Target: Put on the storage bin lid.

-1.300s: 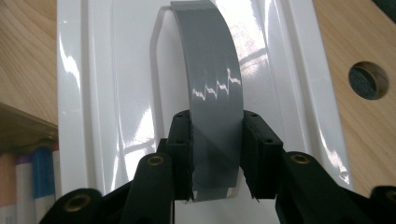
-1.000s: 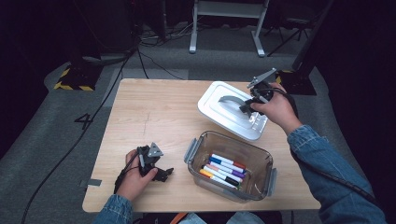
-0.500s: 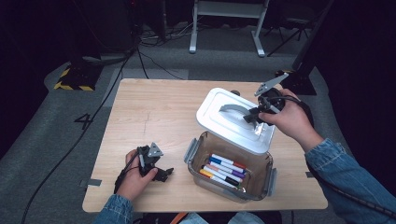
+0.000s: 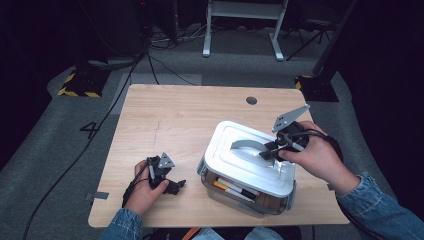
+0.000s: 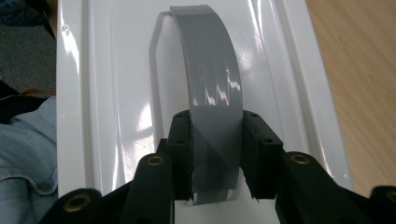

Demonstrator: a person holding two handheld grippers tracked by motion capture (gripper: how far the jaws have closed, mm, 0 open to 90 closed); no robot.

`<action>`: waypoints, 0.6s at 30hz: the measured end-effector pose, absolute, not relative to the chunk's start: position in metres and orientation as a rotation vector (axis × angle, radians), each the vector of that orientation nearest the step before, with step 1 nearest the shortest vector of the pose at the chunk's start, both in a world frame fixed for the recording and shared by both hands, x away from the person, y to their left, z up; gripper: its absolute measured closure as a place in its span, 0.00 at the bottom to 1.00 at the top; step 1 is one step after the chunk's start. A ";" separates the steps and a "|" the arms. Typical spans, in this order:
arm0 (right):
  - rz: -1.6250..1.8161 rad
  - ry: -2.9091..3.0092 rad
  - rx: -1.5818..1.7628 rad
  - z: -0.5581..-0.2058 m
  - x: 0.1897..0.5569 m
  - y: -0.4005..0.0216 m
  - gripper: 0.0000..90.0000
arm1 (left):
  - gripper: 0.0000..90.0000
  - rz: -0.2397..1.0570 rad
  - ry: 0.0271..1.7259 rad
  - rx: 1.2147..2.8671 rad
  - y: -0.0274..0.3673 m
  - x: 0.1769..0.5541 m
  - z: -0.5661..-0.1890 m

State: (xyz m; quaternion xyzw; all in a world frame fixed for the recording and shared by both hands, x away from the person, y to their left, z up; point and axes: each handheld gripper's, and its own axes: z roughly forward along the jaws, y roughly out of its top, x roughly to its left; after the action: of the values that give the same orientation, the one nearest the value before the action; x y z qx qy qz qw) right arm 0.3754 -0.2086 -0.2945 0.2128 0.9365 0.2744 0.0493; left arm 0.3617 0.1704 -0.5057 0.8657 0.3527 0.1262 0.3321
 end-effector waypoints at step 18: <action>0.768 2.904 0.697 -0.326 0.358 -0.198 0.75 | 0.00 0.326 0.927 2.259 0.170 0.361 -0.506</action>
State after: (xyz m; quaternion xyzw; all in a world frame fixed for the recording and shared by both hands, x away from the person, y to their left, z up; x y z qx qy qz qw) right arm 0.3575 -0.1977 -0.3261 0.2259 0.9414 0.2488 0.0291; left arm 0.3614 0.1702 -0.5058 0.8649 0.3548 0.1247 0.3326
